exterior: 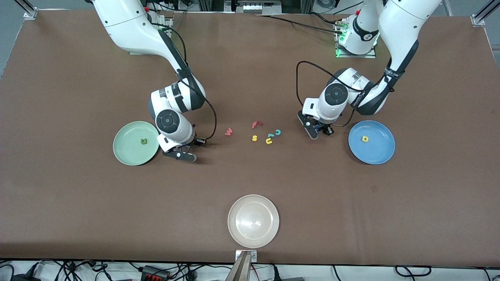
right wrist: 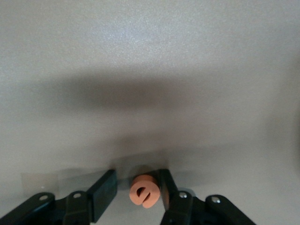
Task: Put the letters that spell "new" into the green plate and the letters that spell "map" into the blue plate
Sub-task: 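Grasp the orange e with the right gripper while the left grasps blue E, then drop the orange e on the green plate while the left drops E on blue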
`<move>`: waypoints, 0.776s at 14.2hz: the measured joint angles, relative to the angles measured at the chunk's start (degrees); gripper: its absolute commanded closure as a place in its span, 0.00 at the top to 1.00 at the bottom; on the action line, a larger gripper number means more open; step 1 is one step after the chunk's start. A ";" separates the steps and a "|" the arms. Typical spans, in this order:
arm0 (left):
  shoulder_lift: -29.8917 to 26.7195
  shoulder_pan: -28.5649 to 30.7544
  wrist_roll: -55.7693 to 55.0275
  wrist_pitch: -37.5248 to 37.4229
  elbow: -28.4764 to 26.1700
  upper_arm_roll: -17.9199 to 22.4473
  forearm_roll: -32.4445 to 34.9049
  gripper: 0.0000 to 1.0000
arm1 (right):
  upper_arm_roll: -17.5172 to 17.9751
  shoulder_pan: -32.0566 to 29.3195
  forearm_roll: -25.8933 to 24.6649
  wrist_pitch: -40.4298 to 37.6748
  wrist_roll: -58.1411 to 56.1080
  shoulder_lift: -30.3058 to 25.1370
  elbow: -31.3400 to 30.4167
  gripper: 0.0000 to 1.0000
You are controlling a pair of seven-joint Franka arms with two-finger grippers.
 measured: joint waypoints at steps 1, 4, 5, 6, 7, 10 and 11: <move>-0.94 0.85 0.00 -1.80 1.14 0.02 0.00 0.09 | -0.03 -0.01 0.00 -0.04 0.02 -0.31 -0.18 0.18; -3.26 3.40 0.21 -13.10 7.87 0.07 0.00 0.10 | -0.12 -0.10 0.01 -0.17 0.02 -1.14 -1.10 0.14; -3.63 4.33 0.34 -17.58 10.66 0.11 0.01 0.10 | -0.14 -0.17 0.01 -0.14 0.02 -1.32 -1.38 0.14; -3.82 5.31 0.43 -20.95 12.84 0.17 0.01 0.10 | -0.15 -0.26 0.01 -0.15 0.02 -1.43 -1.54 0.14; -3.86 6.63 0.48 -22.92 14.11 0.23 0.02 0.10 | -0.20 -0.40 0.01 -0.16 0.02 -1.57 -1.72 0.14; -2.71 12.83 0.58 -23.86 13.85 0.59 0.02 0.11 | -0.85 -2.12 0.00 -1.73 -1.30 -2.51 -1.94 0.14; -1.64 15.25 0.66 -23.66 13.58 0.67 0.03 0.17 | -1.01 -3.69 0.00 -2.90 -3.17 -3.33 -1.93 0.14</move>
